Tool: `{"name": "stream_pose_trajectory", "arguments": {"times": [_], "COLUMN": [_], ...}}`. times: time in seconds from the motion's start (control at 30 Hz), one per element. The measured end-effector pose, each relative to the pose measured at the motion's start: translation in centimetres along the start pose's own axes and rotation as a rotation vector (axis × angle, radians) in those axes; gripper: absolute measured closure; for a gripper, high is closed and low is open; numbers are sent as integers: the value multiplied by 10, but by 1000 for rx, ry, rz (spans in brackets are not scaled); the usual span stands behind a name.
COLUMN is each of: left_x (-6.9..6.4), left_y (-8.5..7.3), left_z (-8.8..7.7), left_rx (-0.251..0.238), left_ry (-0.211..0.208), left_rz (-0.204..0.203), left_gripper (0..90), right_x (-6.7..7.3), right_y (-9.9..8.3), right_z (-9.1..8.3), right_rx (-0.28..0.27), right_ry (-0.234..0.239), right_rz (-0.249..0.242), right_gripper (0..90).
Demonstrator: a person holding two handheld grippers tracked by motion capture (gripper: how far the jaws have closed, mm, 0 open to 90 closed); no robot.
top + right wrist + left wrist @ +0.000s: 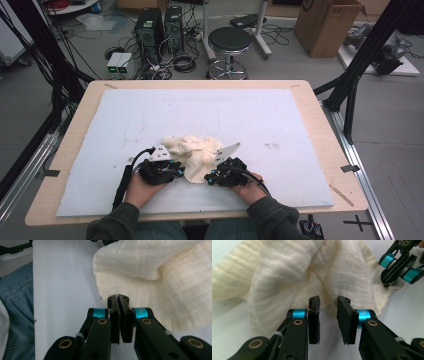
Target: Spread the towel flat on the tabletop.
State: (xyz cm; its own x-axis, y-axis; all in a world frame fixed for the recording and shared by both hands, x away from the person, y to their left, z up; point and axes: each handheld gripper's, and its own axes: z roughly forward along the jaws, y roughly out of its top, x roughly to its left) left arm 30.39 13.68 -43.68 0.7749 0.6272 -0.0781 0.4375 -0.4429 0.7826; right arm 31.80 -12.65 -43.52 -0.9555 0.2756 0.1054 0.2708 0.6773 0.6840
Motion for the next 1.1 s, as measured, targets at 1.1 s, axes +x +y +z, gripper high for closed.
{"name": "stream_pose_trajectory", "arguments": {"times": [1.1], "left_x": [-6], "left_y": [24], "left_z": [27], "left_rx": [106], "left_ry": [20], "left_rz": [110], "left_gripper": [863], "right_x": [-31], "right_y": [-29], "right_z": [-42], "right_rx": [-67], "right_ry": [-78], "right_rz": [101], "right_gripper": [879]}}
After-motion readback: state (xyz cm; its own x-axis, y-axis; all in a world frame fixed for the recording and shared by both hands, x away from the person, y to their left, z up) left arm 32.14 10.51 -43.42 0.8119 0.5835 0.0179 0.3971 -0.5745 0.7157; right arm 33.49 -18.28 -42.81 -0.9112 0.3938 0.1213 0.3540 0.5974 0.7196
